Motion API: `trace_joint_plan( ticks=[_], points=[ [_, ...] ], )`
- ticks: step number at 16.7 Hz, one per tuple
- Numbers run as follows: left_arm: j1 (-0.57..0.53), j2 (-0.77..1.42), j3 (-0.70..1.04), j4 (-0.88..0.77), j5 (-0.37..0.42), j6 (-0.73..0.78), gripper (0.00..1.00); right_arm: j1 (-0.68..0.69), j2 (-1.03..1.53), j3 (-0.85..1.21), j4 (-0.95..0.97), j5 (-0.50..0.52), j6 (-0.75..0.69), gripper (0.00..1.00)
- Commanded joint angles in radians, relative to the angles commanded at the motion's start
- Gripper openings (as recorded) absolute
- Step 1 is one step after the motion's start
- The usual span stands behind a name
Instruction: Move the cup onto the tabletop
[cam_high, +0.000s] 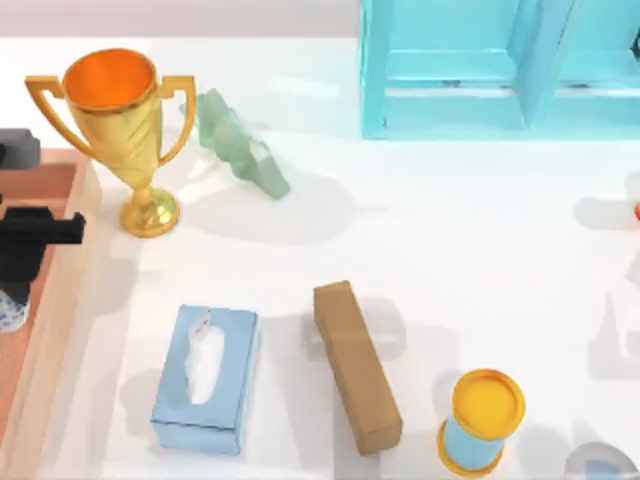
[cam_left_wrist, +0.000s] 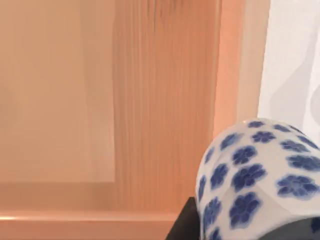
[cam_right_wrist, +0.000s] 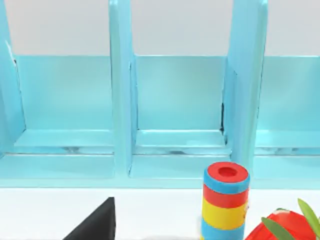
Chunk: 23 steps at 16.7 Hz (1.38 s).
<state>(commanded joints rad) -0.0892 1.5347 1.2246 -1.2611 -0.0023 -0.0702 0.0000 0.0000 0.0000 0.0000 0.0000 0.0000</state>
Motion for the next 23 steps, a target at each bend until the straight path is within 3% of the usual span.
trace_joint_plan(
  ticks=[3,6,18,23],
  points=[
    [-0.063,0.005,0.011,-0.003,-0.001,-0.062,0.0,0.0,0.0,0.0,0.0,0.0,0.0,1.0],
    [-0.202,0.018,0.034,-0.009,-0.002,-0.2,0.0,0.0,0.0,0.0,0.0,0.0,0.0,1.0],
    [-0.968,0.13,0.151,-0.015,-0.003,-0.966,0.0,0.0,0.0,0.0,0.0,0.0,0.0,1.0],
    [-1.104,0.158,0.171,-0.013,-0.004,-1.101,0.0,0.0,0.0,0.0,0.0,0.0,0.0,1.0]
  ],
)
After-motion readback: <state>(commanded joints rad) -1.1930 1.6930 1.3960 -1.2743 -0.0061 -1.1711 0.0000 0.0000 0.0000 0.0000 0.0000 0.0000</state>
